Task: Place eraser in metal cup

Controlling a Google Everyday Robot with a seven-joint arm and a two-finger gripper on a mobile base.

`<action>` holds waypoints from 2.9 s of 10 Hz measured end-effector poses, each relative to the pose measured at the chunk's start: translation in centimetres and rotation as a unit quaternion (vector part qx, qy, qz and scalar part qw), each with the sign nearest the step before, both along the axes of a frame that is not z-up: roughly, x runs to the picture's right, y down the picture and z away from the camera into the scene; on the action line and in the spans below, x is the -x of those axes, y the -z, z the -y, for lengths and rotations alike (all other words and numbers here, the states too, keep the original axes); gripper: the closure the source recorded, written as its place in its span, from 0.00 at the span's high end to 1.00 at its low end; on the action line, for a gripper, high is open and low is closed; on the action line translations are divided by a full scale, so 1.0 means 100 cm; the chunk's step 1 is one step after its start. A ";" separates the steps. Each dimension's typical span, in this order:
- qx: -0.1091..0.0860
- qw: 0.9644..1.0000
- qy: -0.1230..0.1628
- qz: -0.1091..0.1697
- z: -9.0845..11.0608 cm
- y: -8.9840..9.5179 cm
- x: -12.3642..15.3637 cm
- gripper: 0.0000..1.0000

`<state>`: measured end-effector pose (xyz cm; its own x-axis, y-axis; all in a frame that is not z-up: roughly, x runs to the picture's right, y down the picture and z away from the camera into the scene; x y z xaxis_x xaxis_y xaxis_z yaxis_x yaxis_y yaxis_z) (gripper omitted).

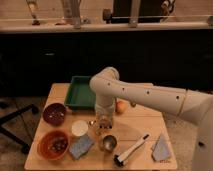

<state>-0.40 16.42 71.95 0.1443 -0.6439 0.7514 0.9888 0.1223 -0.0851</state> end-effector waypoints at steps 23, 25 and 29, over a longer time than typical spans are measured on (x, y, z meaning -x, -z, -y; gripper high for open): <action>-0.049 0.984 0.088 0.149 -0.066 0.074 -0.036 0.02; -0.075 0.983 0.081 0.148 -0.072 0.074 -0.039 0.02; -0.080 0.980 0.060 0.175 -0.073 0.075 -0.036 0.02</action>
